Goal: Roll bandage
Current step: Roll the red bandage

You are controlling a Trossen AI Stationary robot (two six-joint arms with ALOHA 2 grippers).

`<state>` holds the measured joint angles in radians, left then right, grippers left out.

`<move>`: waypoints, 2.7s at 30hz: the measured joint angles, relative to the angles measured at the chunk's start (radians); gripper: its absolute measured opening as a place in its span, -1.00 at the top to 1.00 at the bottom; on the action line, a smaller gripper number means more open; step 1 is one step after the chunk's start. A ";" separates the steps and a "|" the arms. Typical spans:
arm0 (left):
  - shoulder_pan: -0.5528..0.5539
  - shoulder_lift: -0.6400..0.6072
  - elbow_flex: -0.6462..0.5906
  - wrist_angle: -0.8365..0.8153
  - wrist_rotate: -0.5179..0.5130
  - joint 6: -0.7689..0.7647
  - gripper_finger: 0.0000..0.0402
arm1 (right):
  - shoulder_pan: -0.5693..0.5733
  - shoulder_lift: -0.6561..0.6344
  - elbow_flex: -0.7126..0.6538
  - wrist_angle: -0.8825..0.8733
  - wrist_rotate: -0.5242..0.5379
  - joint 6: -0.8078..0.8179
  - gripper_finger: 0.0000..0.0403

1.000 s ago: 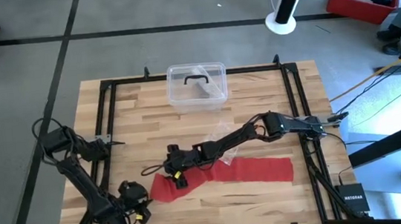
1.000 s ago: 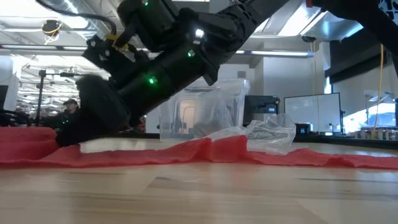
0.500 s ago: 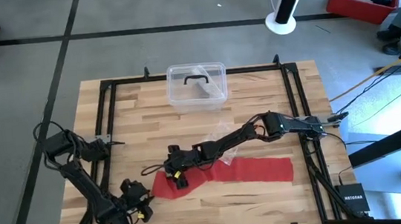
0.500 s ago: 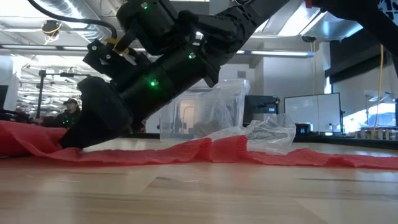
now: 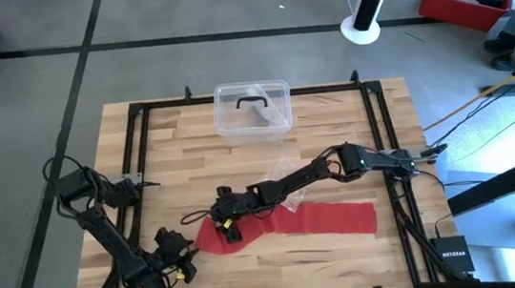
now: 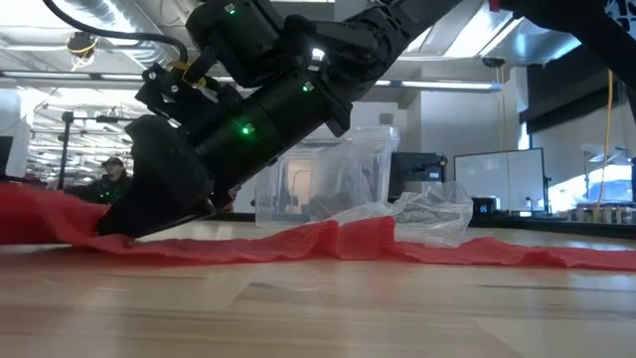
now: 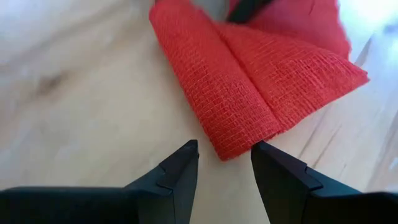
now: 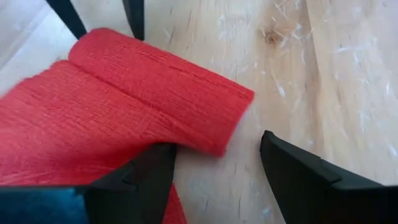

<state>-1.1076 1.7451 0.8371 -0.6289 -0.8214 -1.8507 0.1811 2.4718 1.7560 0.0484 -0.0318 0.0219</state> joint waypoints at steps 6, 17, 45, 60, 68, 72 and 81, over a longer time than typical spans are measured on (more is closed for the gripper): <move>0.000 -0.011 0.000 -0.022 -0.070 0.003 0.29 | 0.008 0.000 -0.001 0.001 0.004 0.001 -0.18; 0.016 -0.010 0.002 -0.066 -0.148 0.008 0.29 | 0.015 0.000 -0.003 0.009 -0.036 0.003 -0.18; 0.079 -0.031 0.136 -0.349 -0.126 0.206 0.97 | 0.028 -0.153 -0.006 -0.274 0.059 -0.088 -0.18; 0.206 -0.084 0.609 -0.930 -0.490 0.578 0.97 | 0.075 -0.633 -0.050 -0.845 0.188 -0.116 -0.18; 0.349 -0.232 0.890 -0.871 -0.551 1.151 0.98 | 0.084 -1.042 -0.365 -0.809 0.161 -0.061 -0.18; 0.413 -0.327 0.986 -0.752 -0.581 1.439 0.98 | 0.084 -1.239 -0.460 -0.786 0.231 -0.023 -0.18; 0.521 -0.492 1.052 -0.056 -0.483 2.351 0.99 | 0.081 -1.447 -0.470 -0.646 0.410 -0.169 -0.18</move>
<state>-0.5864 1.2535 1.8889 -0.6846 -1.3049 0.5003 0.2623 1.0248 1.2858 -0.5979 0.3787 -0.1470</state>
